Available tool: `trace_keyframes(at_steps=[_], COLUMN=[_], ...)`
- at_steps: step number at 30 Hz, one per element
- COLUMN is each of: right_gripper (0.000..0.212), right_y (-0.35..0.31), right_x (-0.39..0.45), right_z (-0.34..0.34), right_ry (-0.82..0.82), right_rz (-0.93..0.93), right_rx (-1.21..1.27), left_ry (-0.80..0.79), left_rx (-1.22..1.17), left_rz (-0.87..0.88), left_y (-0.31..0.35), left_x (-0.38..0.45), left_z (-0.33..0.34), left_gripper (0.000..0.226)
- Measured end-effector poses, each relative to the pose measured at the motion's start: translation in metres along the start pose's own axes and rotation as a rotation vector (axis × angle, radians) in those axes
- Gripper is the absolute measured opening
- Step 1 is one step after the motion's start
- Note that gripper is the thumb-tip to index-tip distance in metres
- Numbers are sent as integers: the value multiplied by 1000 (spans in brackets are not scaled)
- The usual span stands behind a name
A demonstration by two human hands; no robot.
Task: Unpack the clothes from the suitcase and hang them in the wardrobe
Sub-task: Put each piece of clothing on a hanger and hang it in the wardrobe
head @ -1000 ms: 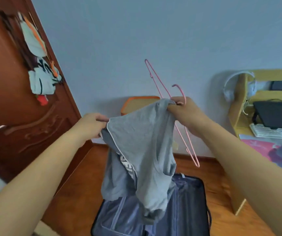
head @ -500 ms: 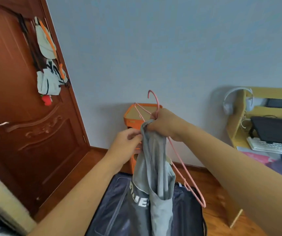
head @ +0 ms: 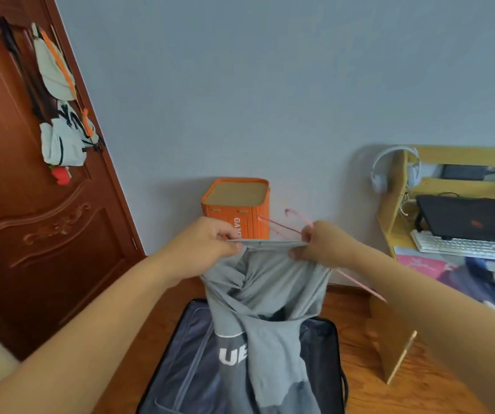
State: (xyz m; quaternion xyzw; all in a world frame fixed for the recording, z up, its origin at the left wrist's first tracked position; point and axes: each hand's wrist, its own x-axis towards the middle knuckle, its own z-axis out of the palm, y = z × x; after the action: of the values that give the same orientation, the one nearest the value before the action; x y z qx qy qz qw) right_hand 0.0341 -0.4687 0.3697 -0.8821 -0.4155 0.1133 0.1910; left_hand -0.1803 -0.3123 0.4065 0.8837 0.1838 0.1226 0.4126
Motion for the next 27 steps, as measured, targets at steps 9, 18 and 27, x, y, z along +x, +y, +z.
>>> trace_keyframes(at_steps=[9,18,27], right_gripper=[27,24,38], right_y=[27,50,4], right_x=[-4,-58,-61], right_z=[2,-26,-10], right_ry=[-77,188,86], right_rz=[35,-67,-90], right_rx=[351,459,456], left_ry=[-189,318,308], left_rx=[504,269,443], left_rz=[-49,-305,-130], left_y=[19,-42,-23], left_x=[18,69,71], left_z=[19,30,45], left_gripper=[31,30,45])
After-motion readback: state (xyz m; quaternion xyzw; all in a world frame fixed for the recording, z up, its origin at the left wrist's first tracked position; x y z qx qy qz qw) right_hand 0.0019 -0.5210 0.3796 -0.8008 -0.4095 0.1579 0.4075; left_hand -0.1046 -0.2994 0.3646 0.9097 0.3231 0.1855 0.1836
